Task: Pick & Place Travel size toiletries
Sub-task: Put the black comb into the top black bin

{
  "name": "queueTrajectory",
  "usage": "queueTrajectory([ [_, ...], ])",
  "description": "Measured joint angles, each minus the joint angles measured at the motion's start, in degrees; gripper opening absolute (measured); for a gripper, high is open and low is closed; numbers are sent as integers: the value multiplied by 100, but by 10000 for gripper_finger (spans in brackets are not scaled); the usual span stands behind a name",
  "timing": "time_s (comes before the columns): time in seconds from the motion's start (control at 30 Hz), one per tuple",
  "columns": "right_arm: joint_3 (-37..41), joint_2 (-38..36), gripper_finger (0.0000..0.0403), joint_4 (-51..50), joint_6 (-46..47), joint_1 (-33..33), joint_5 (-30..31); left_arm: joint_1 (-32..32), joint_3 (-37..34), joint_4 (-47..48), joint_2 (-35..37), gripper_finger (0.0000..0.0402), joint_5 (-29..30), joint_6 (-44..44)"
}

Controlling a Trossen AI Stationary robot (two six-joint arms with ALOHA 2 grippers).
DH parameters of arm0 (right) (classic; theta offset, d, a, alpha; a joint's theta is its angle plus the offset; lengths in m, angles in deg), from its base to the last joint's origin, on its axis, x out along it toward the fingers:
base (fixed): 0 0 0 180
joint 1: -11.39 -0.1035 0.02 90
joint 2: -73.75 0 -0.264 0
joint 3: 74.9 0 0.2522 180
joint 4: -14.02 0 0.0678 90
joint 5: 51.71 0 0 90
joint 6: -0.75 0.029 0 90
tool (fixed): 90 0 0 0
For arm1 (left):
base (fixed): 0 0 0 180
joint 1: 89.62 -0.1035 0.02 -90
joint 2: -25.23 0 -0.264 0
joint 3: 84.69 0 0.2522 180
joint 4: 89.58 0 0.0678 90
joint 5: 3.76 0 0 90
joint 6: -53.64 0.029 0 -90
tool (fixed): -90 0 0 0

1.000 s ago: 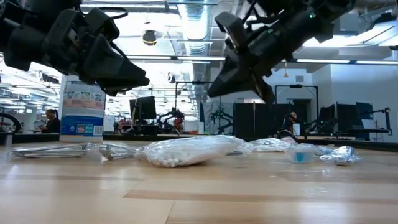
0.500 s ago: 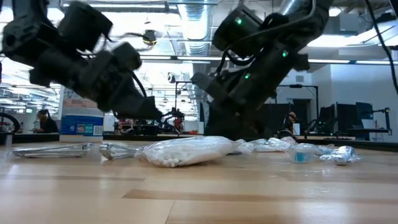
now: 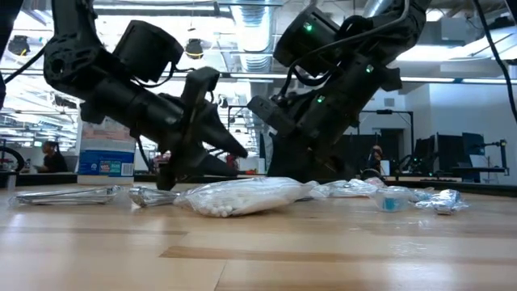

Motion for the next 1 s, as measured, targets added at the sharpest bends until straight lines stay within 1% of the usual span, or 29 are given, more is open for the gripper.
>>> queueTrajectory([
  [0.13,-1,94,30,63,17,-2,51,52,-5,348,215,169,-554,-806],
  [0.23,-4,117,22,49,-31,-1,123,172,-5,1238,531,173,-751,-1366],
  [0.3,0,119,18,58,-119,0,154,192,-5,2013,818,171,-677,-1617],
  [0.37,1,124,16,62,-198,-2,213,165,16,2604,1037,165,-404,-1776],
  [0.43,12,126,15,101,-308,-2,232,118,50,2912,1192,157,-185,-1812],
  [0.5,14,130,15,149,-339,-2,239,61,156,3070,1201,147,-38,-1797],
  [0.6,20,138,15,215,-421,2,249,-33,481,3237,939,133,125,-1738],
  [0.67,23,139,14,229,-469,27,248,-108,778,3352,590,126,119,-1642],
  [0.73,23,139,14,253,-537,61,229,-142,1067,3263,174,123,87,-1600],
  [0.83,23,143,14,296,-609,97,205,-144,1477,3225,-286,127,77,-1535],
  [0.93,27,141,14,344,-760,101,221,-144,1658,3239,-410,139,0,-1368],
  [1.0,30,141,14,398,-799,101,221,-167,1656,3234,-385,147,34,-1267],
])
